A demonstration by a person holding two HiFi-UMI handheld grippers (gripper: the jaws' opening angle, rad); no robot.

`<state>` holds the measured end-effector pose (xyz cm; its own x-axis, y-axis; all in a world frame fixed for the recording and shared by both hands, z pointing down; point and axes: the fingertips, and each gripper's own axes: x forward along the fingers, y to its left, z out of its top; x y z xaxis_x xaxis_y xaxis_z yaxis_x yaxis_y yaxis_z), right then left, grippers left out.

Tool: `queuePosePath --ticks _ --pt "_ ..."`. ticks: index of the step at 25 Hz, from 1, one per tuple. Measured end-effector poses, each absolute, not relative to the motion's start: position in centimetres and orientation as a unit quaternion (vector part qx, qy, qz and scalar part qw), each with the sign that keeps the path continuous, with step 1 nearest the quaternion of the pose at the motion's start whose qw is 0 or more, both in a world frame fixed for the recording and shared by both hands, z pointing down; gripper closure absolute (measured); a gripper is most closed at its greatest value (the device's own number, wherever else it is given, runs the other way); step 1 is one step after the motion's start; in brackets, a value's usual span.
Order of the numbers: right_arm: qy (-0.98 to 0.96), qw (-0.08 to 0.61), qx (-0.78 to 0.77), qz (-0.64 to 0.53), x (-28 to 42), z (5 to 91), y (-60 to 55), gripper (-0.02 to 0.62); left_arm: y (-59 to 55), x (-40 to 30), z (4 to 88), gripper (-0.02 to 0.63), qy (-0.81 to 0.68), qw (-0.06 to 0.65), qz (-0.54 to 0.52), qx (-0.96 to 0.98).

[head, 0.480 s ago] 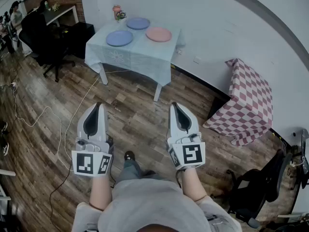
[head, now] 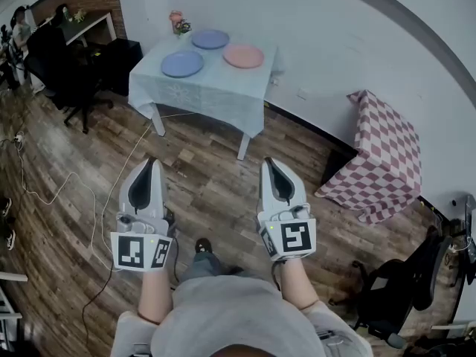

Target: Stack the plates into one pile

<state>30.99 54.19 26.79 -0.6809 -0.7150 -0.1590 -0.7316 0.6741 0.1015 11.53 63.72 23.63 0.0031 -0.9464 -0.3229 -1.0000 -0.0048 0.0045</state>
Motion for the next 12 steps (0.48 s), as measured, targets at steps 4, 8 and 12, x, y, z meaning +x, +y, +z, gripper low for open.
queuePosePath --ticks 4,8,12 --pt "0.910 0.062 -0.403 0.081 29.7 26.5 52.8 0.595 61.9 9.9 23.8 0.607 0.693 0.110 0.115 -0.703" --pt "0.906 0.060 -0.412 0.082 28.2 26.4 51.0 0.595 59.9 8.3 23.9 0.607 0.687 0.111 0.105 -0.710" --pt "0.901 0.063 -0.421 0.083 26.3 26.1 49.2 0.594 58.3 6.2 23.7 0.607 0.677 0.111 0.116 -0.719"
